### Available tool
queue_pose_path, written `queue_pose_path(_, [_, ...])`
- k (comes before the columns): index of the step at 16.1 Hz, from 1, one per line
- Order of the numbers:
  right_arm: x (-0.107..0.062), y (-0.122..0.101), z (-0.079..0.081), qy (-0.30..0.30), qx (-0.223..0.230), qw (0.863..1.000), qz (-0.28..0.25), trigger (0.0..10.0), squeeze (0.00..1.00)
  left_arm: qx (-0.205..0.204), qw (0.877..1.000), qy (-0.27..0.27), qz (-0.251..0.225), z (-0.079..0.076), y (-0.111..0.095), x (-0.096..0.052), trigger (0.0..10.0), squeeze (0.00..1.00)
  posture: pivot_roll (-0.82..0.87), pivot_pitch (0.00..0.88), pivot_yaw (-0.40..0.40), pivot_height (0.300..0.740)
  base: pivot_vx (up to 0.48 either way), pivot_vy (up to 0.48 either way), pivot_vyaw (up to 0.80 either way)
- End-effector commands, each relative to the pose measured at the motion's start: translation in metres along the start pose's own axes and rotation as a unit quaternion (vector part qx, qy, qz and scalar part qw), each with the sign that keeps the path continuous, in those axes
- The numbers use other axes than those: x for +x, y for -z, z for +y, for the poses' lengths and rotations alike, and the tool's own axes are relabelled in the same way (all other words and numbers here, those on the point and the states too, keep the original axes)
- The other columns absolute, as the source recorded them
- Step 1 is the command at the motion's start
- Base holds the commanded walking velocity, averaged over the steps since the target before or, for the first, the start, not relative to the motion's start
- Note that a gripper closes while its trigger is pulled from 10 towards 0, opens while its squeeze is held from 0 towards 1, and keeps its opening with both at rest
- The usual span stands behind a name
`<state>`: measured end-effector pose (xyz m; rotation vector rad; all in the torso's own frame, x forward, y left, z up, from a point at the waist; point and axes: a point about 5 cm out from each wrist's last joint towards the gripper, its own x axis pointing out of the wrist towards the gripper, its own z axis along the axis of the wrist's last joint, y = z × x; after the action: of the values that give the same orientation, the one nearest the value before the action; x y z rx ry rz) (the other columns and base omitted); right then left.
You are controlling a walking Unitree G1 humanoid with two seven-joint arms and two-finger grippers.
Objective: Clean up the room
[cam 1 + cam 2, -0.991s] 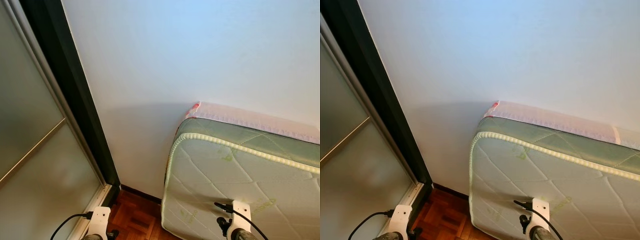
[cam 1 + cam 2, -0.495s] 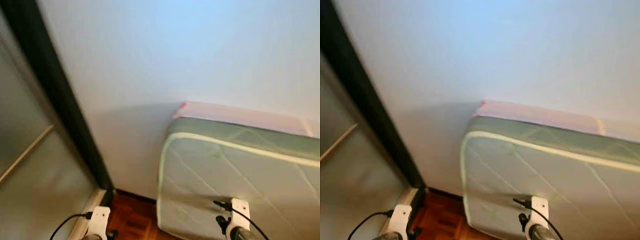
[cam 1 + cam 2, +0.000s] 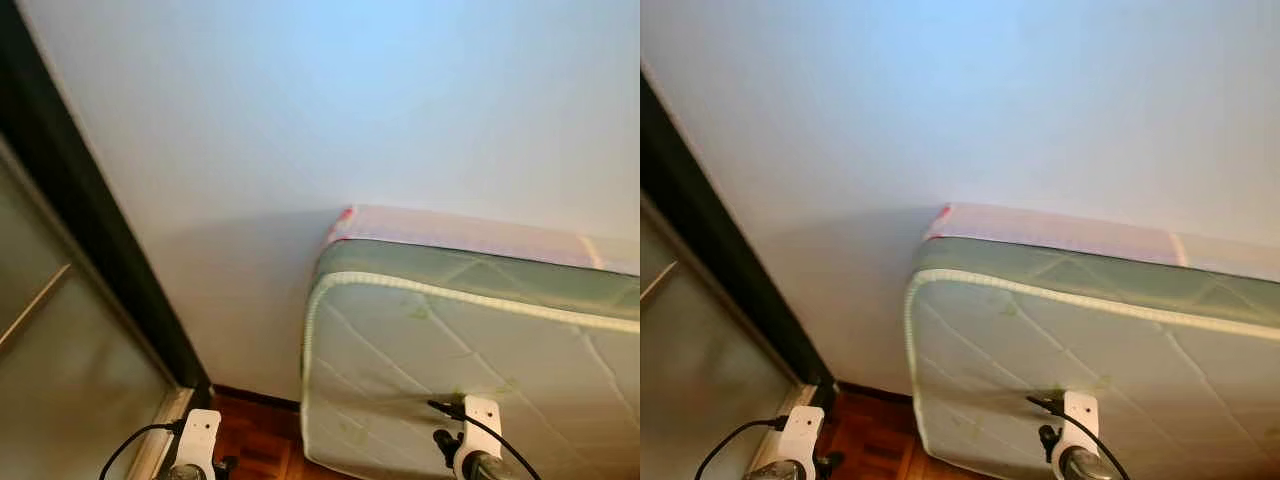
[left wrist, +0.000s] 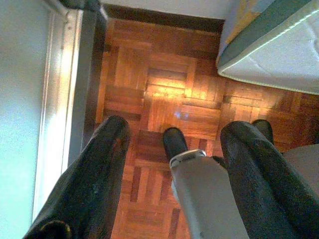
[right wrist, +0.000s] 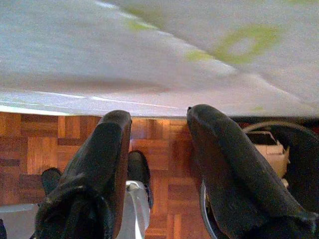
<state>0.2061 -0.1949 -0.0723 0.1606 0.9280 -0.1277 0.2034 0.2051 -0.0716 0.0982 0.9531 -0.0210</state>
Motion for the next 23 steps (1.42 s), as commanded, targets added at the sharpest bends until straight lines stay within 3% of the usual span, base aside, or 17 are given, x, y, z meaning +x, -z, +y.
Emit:
queue_pose_path(1, [-0.0005,0.0025,-0.0021,0.003,-0.001,1.0,0.004,10.0,0.0,0.008,1.0,-0.001,0.015,0.0002,0.0073,-0.0008,10.0,0.0,-0.09,0.0,-0.041,0.74,0.0,0.0,0.0])
queue_pose_path(15, [-0.0007,0.0026,-0.0024,0.001,0.004,1.0,0.0,10.0,0.0,0.007,1.0,0.001,0.015,-0.0006,0.0081,-0.0009,10.0,0.0,-0.09,0.0,-0.042,0.74,0.0,0.0,0.0])
queue_pose_path(23, [-0.0007,0.0027,-0.0023,0.0,0.003,1.0,0.0,10.0,0.0,0.007,1.0,0.002,0.014,-0.0008,0.008,-0.0009,10.0,0.0,-0.09,0.0,-0.043,0.74,-0.263,0.0,0.0])
